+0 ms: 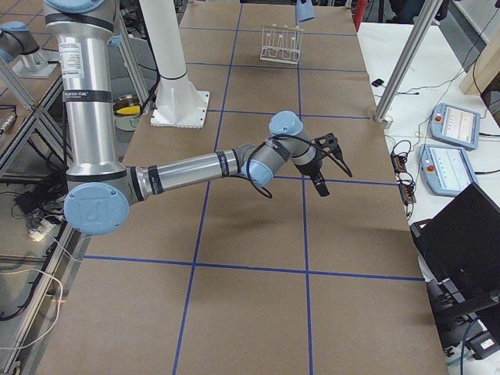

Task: Hang cup on cup holder
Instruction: 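Carry the cup with the left gripper above the wire rack while the right arm retracts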

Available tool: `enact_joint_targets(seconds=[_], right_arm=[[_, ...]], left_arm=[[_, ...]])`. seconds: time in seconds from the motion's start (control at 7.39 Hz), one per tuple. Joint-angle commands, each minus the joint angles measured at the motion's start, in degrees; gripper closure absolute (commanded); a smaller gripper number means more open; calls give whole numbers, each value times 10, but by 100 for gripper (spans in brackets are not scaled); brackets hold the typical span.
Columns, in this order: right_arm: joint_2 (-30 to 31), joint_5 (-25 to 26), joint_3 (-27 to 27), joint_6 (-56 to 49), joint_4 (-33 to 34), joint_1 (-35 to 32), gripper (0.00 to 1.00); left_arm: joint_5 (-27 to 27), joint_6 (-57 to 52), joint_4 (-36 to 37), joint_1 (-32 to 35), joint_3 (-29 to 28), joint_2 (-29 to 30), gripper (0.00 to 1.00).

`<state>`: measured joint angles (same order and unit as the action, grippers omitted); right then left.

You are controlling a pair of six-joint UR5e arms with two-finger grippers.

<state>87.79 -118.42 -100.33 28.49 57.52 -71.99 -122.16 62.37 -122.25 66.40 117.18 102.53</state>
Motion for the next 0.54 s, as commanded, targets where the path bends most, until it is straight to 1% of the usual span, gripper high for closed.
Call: enact_joint_targets(seconds=[0.0, 0.14, 0.27, 0.41], right_arm=[[15, -71, 0, -46, 133, -18, 0], [13, -113, -1, -66, 197, -36, 0], [14, -140, 0, -68, 232, -45, 0], [19, -141, 1, -68, 252, -45, 0]], left_arm=[[-4, -119, 199, 7, 49, -1, 100], [-5, -158, 282, 7, 70, 0, 100], [-4, -187, 344, 4, 75, 7, 100], [-4, -190, 390, 1, 64, 26, 100]])
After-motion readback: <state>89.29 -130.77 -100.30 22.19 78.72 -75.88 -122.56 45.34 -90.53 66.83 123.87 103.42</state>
